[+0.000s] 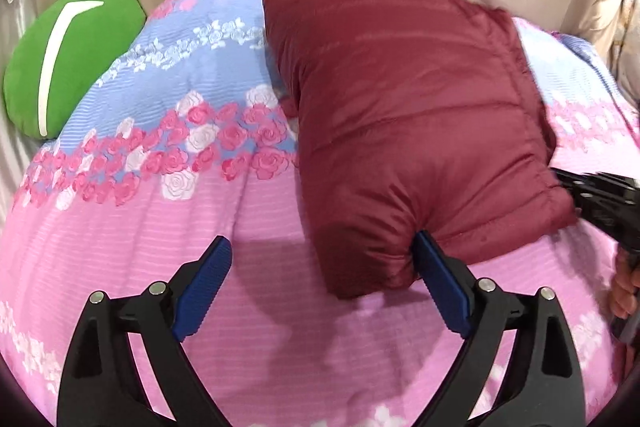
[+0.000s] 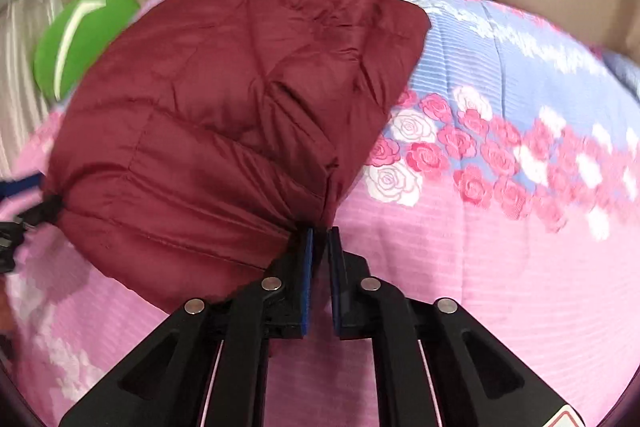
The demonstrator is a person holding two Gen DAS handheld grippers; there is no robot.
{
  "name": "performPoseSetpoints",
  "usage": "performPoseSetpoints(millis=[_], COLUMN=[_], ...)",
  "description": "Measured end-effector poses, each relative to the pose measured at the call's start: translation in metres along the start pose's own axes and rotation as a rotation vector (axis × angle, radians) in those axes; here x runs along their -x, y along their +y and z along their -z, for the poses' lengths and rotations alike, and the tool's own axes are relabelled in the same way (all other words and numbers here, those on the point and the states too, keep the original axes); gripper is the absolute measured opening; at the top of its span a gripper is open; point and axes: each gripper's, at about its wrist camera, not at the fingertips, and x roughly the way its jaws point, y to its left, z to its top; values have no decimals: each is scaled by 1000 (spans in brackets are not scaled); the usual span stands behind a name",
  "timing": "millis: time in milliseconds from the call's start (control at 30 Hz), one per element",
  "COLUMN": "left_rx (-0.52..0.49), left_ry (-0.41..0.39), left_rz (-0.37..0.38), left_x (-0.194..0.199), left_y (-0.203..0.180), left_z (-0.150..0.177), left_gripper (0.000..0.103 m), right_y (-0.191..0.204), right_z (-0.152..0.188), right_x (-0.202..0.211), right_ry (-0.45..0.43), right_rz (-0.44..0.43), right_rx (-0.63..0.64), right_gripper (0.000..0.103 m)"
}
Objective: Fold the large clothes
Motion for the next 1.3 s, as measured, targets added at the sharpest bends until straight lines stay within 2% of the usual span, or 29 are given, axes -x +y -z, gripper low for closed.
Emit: performPoseSetpoints(millis=[100,233,300,400,433,533,667,800,900,933,1133,1233,1300], left_rx=[-5,-43,-34,-8,-5,-1,18,48,83,94,101,107,110], left_ry=[1,-31,-27,-21,-20,-30,-44,-81,-88,-90,-83,-112,-103], left_rz=[-33,-83,-88,-76,-71,-79,-74,-76,-47,-45,-63,-105,-117], left_x=[0,9,6,5,6,10,19,32,37,37,39,46,46], left_y=[-5,-11,-11,-10,-10,-11,-13,-18,-25,-28,-43,-45,-47], left_z=[-3,-3,-2,-2,-1,1,6,19,33,40,64,67,69], left_gripper=[90,90,90,90,90,88,89,93,96,96,96,96,97], right_y=[-4,5,14,16,13,12,12,18,27,27,47,54,55], right_z=[-5,-5,-4,6,11,8,9,24,42,49,79,87,89], right_x=[12,58,54,15,7,17,54,78,84,86,74,66,65], right_ry=[4,-120,-107,-3,1,3,-67,-122,-150,-154,-117,-88,-75], right_rz=[0,-48,-62,-26,-43,-46,-27,-25,22,34,111,113,110], right_rx=[-49,-70,-49,-32,-51,-81,-125,-152,-157,-161,-130,-120,-124], right_gripper=[7,7,7,7,6,6,6,16,38,41,51,53,54])
